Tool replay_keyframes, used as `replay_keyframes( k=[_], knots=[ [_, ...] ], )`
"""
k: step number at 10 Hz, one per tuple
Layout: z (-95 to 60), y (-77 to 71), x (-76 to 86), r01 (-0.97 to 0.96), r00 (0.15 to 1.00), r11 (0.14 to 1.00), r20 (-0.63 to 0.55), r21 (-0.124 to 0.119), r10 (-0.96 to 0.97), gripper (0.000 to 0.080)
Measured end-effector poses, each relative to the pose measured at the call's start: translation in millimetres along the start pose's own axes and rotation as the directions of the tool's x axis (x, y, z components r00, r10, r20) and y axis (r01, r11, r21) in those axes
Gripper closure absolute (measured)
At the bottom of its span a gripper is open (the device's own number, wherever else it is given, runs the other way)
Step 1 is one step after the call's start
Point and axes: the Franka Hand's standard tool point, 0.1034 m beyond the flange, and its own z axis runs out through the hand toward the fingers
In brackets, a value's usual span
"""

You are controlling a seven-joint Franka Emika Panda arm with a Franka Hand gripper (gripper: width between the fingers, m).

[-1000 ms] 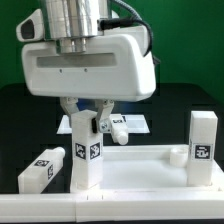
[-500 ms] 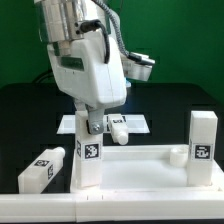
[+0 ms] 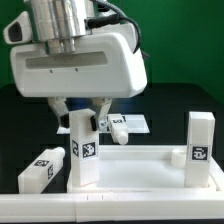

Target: Assemble desk

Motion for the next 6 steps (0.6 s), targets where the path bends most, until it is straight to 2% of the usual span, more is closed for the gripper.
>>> replay_keyframes(
  k=[1,2,3,4,5,6],
  knots=[
    [0.2,0.7,0.2,0.093,0.996,0.996,0.0,-0.001,-0.093,0.0203],
    [0.2,1.0,0.3,0.152,0.988,0.988,0.0,-0.001,-0.152,0.0166],
    [0.3,0.9,-0.1,0.245,0.969,0.969,0.002,-0.011,-0.245,0.0166],
    [1.0,-1.6,-2.2,0.449,0.893,0.893,0.013,-0.035,-0.449,0.0152],
    [1.7,-3.9,-4.3,0.584,0.812,0.811,0.024,-0.035,-0.583,0.0151],
    [1.9,-3.0,-5.0,0.638,0.77,0.77,0.033,-0.032,-0.637,0.0151]
  ],
)
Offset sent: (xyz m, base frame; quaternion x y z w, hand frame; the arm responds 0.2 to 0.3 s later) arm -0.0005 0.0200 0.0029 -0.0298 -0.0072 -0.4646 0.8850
